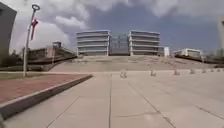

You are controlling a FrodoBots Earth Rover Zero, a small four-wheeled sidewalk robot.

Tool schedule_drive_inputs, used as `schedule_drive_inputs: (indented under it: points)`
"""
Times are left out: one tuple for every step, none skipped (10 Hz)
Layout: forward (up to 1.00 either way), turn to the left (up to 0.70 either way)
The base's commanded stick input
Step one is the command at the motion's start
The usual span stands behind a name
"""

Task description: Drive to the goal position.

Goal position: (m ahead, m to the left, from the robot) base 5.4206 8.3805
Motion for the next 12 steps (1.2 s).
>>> schedule_drive_inputs:
  points:
    - [1.00, 0.07]
    - [1.00, 0.21]
    - [1.00, 0.38]
    - [1.00, 0.40]
    - [1.00, 0.34]
    - [1.00, 0.21]
    - [1.00, 0.03]
    - [1.00, 0.00]
    - [1.00, 0.00]
    - [1.00, 0.00]
    - [1.00, 0.00]
    - [1.00, 0.00]
